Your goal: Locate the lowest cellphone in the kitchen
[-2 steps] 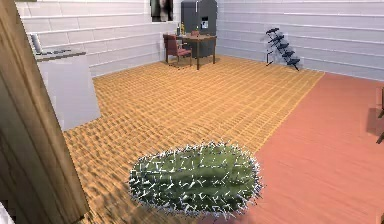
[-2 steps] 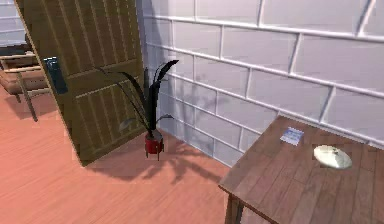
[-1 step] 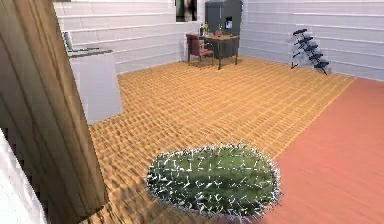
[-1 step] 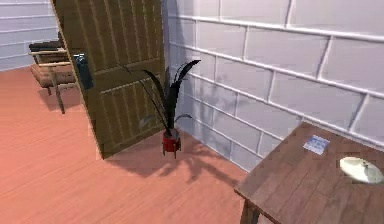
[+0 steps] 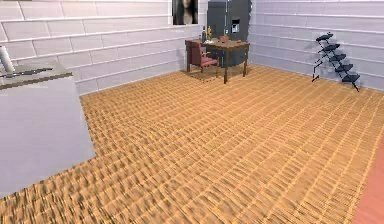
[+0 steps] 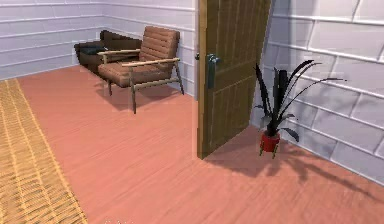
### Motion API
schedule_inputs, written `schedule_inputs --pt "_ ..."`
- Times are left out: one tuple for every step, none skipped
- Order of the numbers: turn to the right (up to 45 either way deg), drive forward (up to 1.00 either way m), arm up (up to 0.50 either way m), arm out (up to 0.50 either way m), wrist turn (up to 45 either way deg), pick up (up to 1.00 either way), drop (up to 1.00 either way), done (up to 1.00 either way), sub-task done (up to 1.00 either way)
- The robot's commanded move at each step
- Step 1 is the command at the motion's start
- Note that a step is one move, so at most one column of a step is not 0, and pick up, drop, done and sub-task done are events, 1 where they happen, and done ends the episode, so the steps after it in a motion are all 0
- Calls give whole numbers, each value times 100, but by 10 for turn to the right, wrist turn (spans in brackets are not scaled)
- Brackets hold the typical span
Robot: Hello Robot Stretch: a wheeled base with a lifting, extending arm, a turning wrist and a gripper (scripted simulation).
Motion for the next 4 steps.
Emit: schedule_inputs --pt "0 40 0 0 0 0 0 0 0" --pt "-120 0 0 0 0 0 0 0 0" --pt "0 100 0 0 0 0 0 0 0" --pt "-60 0 0 0 0 0 0 0 0"
